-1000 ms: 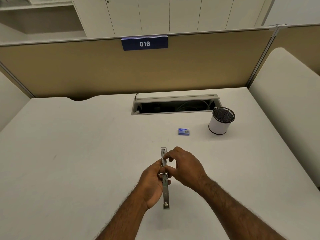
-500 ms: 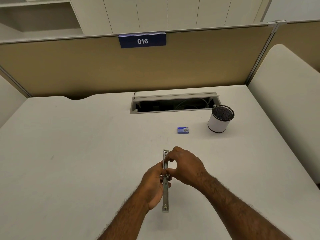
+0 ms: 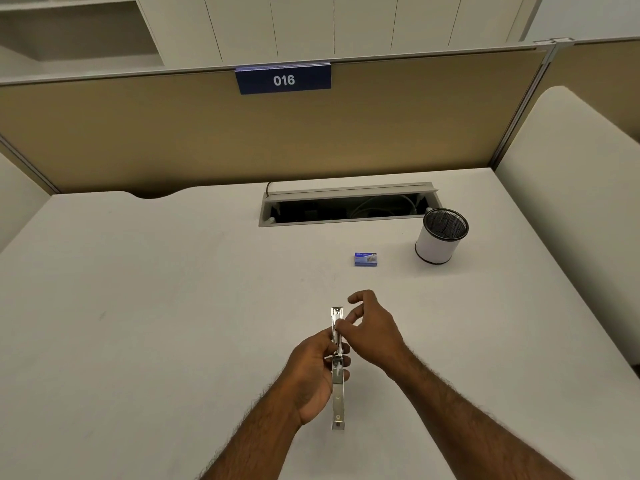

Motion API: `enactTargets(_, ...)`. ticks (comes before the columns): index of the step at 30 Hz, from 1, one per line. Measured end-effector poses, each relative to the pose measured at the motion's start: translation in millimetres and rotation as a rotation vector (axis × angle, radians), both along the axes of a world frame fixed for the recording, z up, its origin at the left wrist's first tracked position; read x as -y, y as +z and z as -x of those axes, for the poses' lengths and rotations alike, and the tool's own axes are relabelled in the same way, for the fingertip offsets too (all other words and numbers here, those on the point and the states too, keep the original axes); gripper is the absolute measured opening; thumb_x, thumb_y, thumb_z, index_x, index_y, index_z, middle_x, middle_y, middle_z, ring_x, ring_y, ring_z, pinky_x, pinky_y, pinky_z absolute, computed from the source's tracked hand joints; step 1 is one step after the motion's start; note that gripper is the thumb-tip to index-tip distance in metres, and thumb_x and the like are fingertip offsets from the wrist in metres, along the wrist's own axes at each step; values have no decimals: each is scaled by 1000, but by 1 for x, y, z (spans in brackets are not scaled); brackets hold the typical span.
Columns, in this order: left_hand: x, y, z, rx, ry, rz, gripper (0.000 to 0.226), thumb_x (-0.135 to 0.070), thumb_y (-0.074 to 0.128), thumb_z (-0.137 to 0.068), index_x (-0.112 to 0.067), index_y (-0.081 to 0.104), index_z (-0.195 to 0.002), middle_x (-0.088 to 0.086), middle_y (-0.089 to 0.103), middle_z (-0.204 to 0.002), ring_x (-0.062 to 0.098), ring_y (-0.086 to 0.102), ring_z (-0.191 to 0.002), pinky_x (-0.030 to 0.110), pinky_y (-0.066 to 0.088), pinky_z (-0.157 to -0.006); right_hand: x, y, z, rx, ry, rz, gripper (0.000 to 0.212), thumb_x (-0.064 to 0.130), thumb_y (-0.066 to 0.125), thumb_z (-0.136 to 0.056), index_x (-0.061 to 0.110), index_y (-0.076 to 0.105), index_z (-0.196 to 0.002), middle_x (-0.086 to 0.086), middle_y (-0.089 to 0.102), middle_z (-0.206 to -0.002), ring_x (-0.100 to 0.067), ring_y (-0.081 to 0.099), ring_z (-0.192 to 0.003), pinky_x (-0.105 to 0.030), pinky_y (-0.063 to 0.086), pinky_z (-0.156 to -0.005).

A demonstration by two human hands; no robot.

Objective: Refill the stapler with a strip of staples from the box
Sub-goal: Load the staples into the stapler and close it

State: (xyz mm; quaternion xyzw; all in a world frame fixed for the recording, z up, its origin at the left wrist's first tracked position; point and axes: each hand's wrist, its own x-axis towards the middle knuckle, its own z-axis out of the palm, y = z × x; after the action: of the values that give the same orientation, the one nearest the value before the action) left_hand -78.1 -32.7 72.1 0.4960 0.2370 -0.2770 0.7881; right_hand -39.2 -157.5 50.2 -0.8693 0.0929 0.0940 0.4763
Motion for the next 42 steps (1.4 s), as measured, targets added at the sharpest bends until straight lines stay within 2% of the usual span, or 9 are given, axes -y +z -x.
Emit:
enactTargets(8,3,3,7,-4,-40,90,34,-1,38,-87,-2,64,-110,5,55,-70,15,44,-60,29,37,-58,2,-3,3,-46,-51,-156,24,31,50,-94,23,52,-117,1,70,-90,-17,69,-78,-41,57,-81)
enactTargets(13,2,1,6,18,-45,32,33,-2,38,-86,-4,67,-102,6,62,-71,18,49,-64,31,43,-59,1,0,11,-110,17,-326,29,22,54,-83,32,57,-110,3,73,-97,-13,70,-80,-31,59,-70)
enactTargets(17,4,-1,10,-6,-42,69,30,-4,42,-87,-4,68,-102,7,61,-74,17,49,-62,30,42,-58,2,4,10,-102,-47,-333,18,25,52,-88,27,62,-104,-1,75,-87,-16,67,-68,-43,58,-75)
enactTargets(21,4,0,6,-25,57,107,17,-18,58,-88,-4,67,-94,9,61,-71,17,53,-58,31,38,-59,8,4,19,-114,110,-343,45,19,48,-88,37,46,-129,9,67,-113,-11,69,-89,-35,57,-85)
enactTargets(27,1,-5,1,-64,135,78,38,-37,43,-99,-6,64,-97,11,69,-70,22,61,-65,34,48,-63,13,-3,34,-134,380,-441,76,32,70,-81,54,26,-138,28,43,-135,-4,60,-110,-20,57,-75)
enactTargets(31,5,-8,6,-41,88,64,42,-41,42,-99,-6,65,-98,17,63,-90,24,57,-74,36,42,-63,6,-6,31,-55,74,-370,56,40,69,-83,37,42,-132,12,63,-119,-8,71,-78,-29,59,-75)
enactTargets(34,8,-9,8,-37,84,56,41,-38,43,-98,-5,66,-104,11,56,-81,18,53,-63,33,41,-58,3,-10,28,-78,-11,-412,47,36,65,-87,33,45,-130,9,68,-109,-6,69,-67,-24,55,-65)
enactTargets(38,3,-6,3,-52,114,75,35,-33,44,-99,-5,65,-99,7,62,-67,16,57,-55,31,43,-58,1,-13,36,-35,45,-364,39,27,45,-99,34,40,-137,14,67,-115,-8,70,-79,-25,57,-70)
enactTargets(42,-6,-3,-9,-41,197,112,13,-18,57,-88,-8,61,-96,6,52,-66,17,48,-58,30,44,-56,13,-20,53,116,415,-42,80,19,59,-88,52,12,-145,22,37,-145,-3,60,-109,-24,54,-87)
